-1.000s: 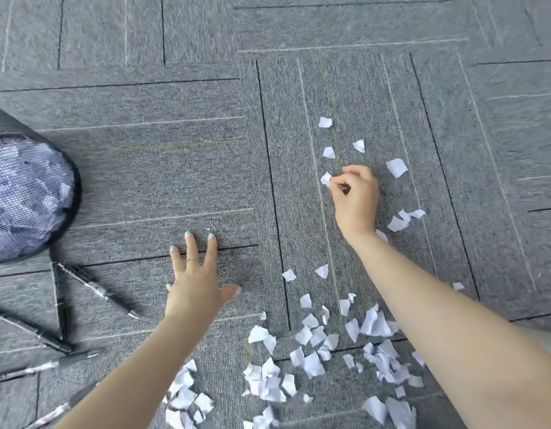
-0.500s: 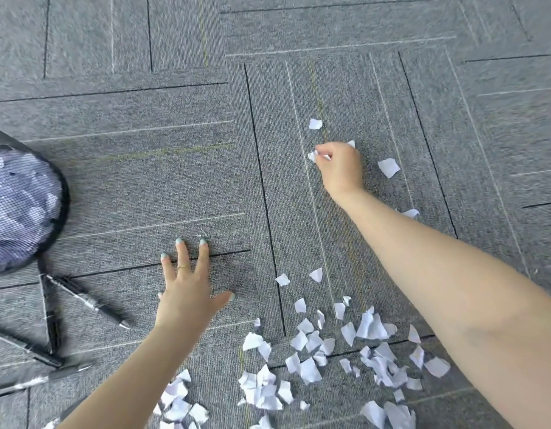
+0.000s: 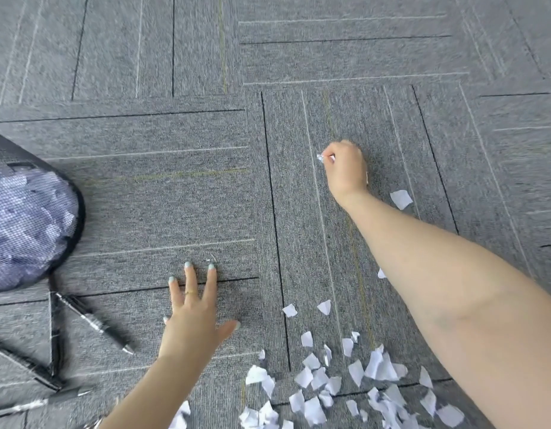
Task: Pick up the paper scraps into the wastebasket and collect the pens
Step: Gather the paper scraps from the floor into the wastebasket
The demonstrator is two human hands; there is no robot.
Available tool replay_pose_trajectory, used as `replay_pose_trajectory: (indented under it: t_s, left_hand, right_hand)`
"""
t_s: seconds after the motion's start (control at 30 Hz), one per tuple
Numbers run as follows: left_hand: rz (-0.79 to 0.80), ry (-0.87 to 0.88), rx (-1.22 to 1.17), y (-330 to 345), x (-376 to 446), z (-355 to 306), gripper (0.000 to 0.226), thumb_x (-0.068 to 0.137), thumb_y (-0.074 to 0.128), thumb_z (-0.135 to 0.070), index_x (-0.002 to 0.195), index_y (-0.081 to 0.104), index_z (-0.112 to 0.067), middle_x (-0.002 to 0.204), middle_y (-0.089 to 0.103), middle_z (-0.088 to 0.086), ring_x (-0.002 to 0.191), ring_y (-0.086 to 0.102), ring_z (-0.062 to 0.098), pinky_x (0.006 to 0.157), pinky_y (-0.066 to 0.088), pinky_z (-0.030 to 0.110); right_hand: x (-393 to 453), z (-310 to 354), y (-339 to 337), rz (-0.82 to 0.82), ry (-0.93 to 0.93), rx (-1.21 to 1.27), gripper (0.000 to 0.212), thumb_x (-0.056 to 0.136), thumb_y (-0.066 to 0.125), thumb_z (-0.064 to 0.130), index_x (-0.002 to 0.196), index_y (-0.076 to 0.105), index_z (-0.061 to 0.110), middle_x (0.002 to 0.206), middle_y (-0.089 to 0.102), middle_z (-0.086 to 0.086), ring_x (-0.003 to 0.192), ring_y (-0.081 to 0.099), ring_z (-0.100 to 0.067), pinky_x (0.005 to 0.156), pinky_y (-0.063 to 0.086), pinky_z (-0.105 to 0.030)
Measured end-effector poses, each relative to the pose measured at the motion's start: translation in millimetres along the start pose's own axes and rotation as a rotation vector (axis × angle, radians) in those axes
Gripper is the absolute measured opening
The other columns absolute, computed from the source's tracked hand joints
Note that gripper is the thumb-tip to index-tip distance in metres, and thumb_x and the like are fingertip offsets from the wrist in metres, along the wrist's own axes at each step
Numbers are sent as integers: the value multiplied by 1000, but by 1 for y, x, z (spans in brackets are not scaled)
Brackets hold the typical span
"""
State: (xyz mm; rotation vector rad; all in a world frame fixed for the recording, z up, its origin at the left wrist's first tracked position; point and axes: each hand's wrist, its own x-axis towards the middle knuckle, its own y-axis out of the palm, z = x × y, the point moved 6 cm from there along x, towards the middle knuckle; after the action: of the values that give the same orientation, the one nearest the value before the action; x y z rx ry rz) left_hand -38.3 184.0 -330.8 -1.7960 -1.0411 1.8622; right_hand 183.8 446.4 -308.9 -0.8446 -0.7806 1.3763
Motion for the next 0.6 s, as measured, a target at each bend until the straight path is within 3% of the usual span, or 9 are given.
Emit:
replay_pose_trajectory:
  t_s: [0.1, 0.17, 0.23, 0.33, 0.4, 0.5, 0.6]
  left_hand:
    - [7, -5, 19, -2, 0, 1, 105, 81, 48, -60, 125, -38, -18, 148, -31, 12, 138, -18, 40, 105, 35, 46]
    - [13, -6, 24, -2, -1, 0, 104, 81, 47, -60, 126, -38, -18, 148, -31, 12, 138, -17, 40, 105, 35, 45]
    - [5, -2, 26, -4, -1, -1, 104, 82, 46, -60, 128, -37, -19, 148, -32, 12, 138, -17, 40, 104, 36, 45]
    - [12, 4, 28, -4, -2, -2, 103, 82, 45, -60, 130, -37, -20, 147, -32, 12, 138, -17, 40, 104, 37, 45]
    - [4, 8, 30, -3, -3, -2, 103, 82, 45, -60, 128, -38, -20, 147, -32, 13, 138, -16, 41, 104, 36, 45]
    - [-7, 14, 25, -2, -3, -2, 104, 81, 46, -61, 130, -37, -21, 147, -31, 13, 138, -15, 41, 105, 35, 45]
    - [-7, 17, 22, -3, -2, -2, 104, 81, 47, -60, 136, -32, -20, 148, -31, 13, 138, -15, 41, 104, 37, 45]
  right_hand:
    - [-4, -1, -3, 20, -16, 9, 14, 88, 53, 7, 85, 67, 6, 94, 64, -7, 83, 59, -21, 66, 39, -26]
    - [-10, -7, -20, -50, 39, 125, 13, 88, 56, 9, 89, 69, 8, 93, 68, -5, 83, 60, -17, 69, 42, -25]
    - [-22, -23, -34, -117, 120, 243, 19, 87, 58, 10, 104, 67, 10, 95, 68, -2, 82, 59, -13, 76, 46, -26]
    - [-40, -50, -30, -35, 218, 218, 42, 87, 59, 11, 128, 52, 10, 111, 64, -5, 95, 61, -18, 87, 48, -29]
    - [-46, -61, -24, -38, 246, 159, 38, 88, 59, 14, 125, 55, 6, 118, 62, -10, 103, 60, -22, 86, 47, -29]
    - [-51, -60, -22, -103, 252, 84, 25, 90, 56, 14, 111, 64, 4, 114, 58, -12, 85, 52, -15, 67, 31, -12]
    - [-51, -59, -24, -112, 245, 95, 16, 89, 57, 11, 97, 67, 2, 114, 53, -10, 82, 48, -11, 69, 31, -10]
